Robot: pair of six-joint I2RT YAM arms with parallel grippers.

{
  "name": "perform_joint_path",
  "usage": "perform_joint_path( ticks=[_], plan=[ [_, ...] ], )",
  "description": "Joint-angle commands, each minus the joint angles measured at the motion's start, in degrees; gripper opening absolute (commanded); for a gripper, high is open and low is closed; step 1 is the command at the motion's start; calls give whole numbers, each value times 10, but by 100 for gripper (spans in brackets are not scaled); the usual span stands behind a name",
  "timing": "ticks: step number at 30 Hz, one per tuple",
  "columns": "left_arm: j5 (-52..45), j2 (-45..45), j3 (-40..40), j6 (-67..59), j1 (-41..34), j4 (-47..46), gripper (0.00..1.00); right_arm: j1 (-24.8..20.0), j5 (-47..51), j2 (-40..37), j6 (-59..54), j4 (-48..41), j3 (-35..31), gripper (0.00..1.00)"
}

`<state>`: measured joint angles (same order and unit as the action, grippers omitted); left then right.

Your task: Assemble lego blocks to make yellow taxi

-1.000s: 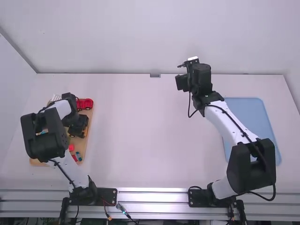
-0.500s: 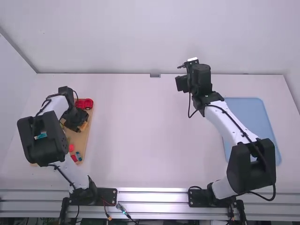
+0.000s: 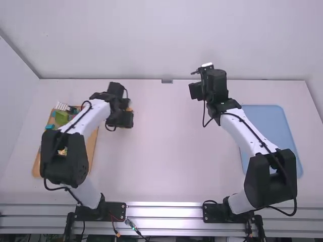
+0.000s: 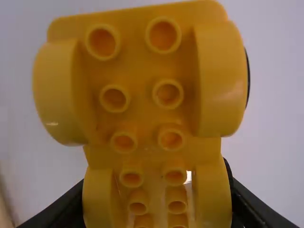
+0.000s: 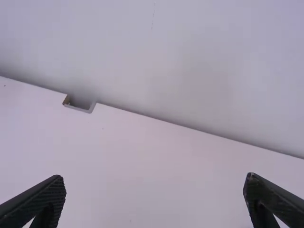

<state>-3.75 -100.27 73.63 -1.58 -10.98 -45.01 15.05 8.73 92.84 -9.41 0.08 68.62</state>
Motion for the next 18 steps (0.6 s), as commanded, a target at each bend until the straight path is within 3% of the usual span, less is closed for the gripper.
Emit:
perform_joint_path(
  ticks=[1, 9, 18],
  plan=[
    [54, 6, 10, -107, -63, 0, 3, 0, 3, -2, 2, -6, 23, 99],
    [90, -24, 9, -267, -243, 12, 2, -5, 3, -36, 29, -43, 23, 99],
    [71, -79, 9, -399, -303, 21, 1, -31, 3, -116, 81, -147, 22, 99]
  ],
)
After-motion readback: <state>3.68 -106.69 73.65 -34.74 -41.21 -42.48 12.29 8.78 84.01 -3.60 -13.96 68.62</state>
